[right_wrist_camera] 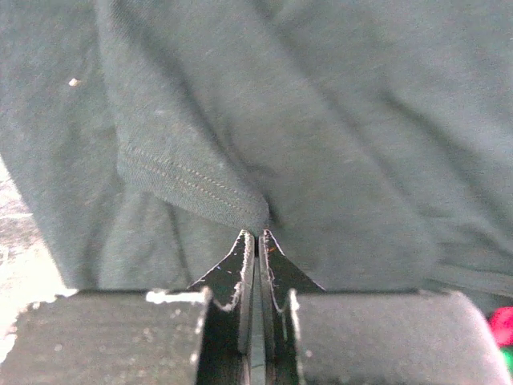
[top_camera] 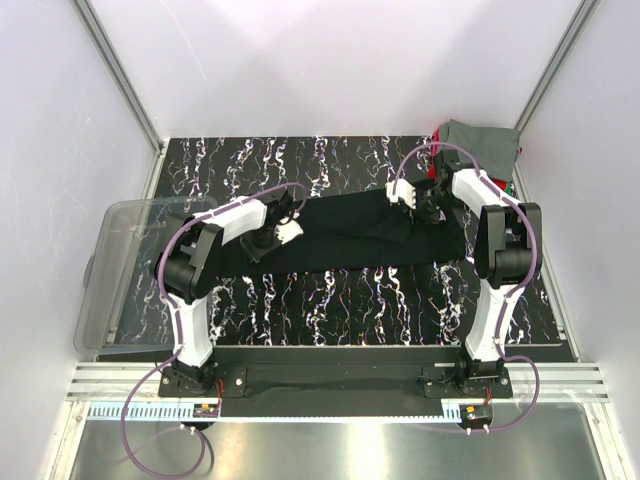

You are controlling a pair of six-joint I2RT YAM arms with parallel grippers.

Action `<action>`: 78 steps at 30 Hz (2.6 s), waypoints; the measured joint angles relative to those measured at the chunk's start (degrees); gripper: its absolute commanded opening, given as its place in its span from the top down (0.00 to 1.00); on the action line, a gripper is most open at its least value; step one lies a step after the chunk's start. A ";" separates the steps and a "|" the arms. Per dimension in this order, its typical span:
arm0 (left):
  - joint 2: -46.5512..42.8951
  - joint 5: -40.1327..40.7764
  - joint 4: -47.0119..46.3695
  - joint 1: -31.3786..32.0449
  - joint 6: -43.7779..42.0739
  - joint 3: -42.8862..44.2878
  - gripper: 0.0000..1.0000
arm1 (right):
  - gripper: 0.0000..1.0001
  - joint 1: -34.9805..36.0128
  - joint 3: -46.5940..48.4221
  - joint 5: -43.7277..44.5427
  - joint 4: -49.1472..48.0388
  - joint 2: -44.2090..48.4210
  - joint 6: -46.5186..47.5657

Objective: Fold and stack the t-shirts
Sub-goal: Fold the tshirt

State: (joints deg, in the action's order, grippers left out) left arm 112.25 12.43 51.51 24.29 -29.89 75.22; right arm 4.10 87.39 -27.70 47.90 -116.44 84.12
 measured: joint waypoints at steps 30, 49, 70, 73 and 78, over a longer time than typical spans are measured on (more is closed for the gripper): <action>0.37 0.04 0.44 0.00 -0.04 2.84 0.84 | 0.55 8.41 16.46 4.57 -22.16 -8.50 -21.22; -10.05 -1.53 1.16 0.00 -3.78 -3.32 0.58 | 0.58 9.38 -0.07 1.51 -13.18 2.99 -27.17; -10.62 0.85 -3.76 -2.99 -16.13 -14.45 0.58 | 0.56 9.46 -6.45 1.62 -5.81 20.20 -36.92; -9.31 1.60 -4.17 -2.97 -15.89 -14.43 0.73 | 0.57 9.46 -7.87 2.21 -5.22 20.48 -36.92; -8.72 2.89 -5.01 -2.82 -15.13 -14.43 1.00 | 0.57 9.46 -9.22 3.91 -5.03 20.46 -37.20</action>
State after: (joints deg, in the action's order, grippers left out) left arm 103.53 15.31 46.50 21.47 -45.01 60.80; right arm 13.56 78.17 -23.79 42.87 -95.98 46.92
